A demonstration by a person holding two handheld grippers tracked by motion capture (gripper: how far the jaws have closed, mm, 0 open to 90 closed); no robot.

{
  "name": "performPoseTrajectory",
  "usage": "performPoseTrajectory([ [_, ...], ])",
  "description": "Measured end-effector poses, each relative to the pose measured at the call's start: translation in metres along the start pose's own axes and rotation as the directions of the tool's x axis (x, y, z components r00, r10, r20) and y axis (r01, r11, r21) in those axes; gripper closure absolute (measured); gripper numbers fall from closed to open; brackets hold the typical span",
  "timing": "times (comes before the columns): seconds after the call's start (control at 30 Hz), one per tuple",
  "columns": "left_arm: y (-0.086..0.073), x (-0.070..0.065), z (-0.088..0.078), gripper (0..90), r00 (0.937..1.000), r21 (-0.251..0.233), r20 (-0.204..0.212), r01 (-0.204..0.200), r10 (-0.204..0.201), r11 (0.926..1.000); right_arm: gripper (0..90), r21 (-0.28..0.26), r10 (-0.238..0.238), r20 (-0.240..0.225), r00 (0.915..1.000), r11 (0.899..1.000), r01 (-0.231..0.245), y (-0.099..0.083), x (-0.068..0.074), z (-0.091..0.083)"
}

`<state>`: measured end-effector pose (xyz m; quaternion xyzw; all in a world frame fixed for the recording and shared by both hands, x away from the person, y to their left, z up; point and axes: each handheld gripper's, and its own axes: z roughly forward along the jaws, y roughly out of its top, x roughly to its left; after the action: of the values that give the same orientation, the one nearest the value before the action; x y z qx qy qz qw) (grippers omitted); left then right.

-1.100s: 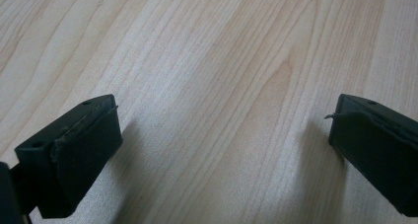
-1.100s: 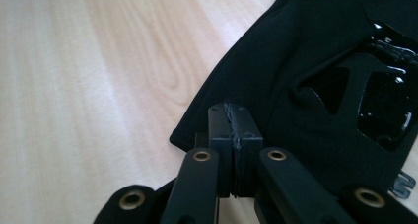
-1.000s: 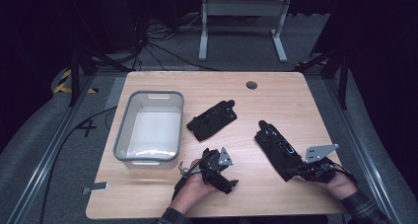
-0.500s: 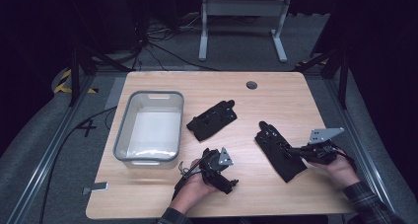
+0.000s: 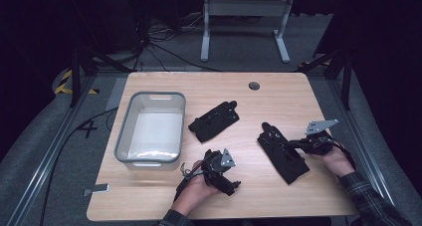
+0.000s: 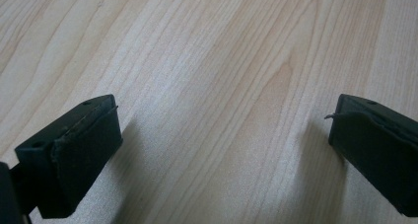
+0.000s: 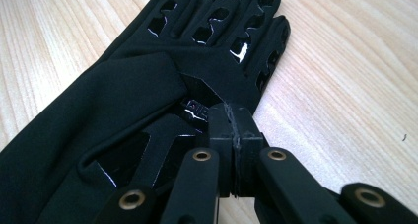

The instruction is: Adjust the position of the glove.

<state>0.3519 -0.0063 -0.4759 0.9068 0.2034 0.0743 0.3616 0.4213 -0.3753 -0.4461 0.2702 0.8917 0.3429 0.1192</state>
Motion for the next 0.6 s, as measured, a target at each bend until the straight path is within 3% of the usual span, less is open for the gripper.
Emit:
performPoseTrajectory([
  [0.27,0.0,0.0,0.0,0.0,1.0,0.0,0.0,0.0,0.0,1.0,89.8,0.013,0.003,-0.018,0.9998,1.0,-0.003,-0.005,0.006,-0.002],
  [0.6,0.0,0.0,0.0,0.0,1.0,0.0,0.0,0.0,0.0,1.0,89.8,0.046,-0.013,-0.023,0.9996,0.999,0.014,-0.013,0.031,-0.013],
])
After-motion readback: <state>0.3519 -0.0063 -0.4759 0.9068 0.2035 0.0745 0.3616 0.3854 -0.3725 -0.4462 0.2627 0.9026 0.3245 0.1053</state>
